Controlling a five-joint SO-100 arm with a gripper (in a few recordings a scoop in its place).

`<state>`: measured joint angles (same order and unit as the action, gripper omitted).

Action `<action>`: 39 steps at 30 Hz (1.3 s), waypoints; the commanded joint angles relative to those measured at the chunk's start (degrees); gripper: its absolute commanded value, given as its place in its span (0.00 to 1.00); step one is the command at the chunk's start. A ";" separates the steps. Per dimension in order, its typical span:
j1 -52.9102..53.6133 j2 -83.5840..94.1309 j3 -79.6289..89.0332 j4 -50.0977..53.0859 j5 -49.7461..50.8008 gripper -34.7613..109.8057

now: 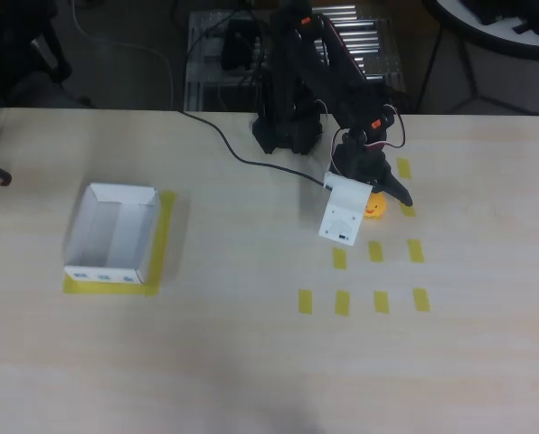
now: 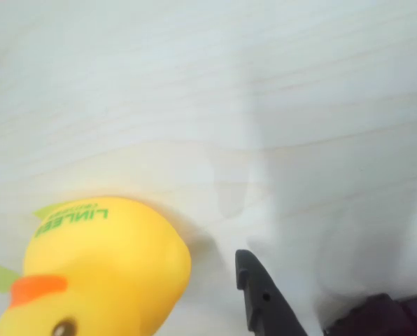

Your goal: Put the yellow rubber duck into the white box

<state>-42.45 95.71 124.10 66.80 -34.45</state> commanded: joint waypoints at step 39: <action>-1.93 -7.82 -13.18 -1.76 6.33 0.24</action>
<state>-43.77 87.10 113.64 65.04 -27.33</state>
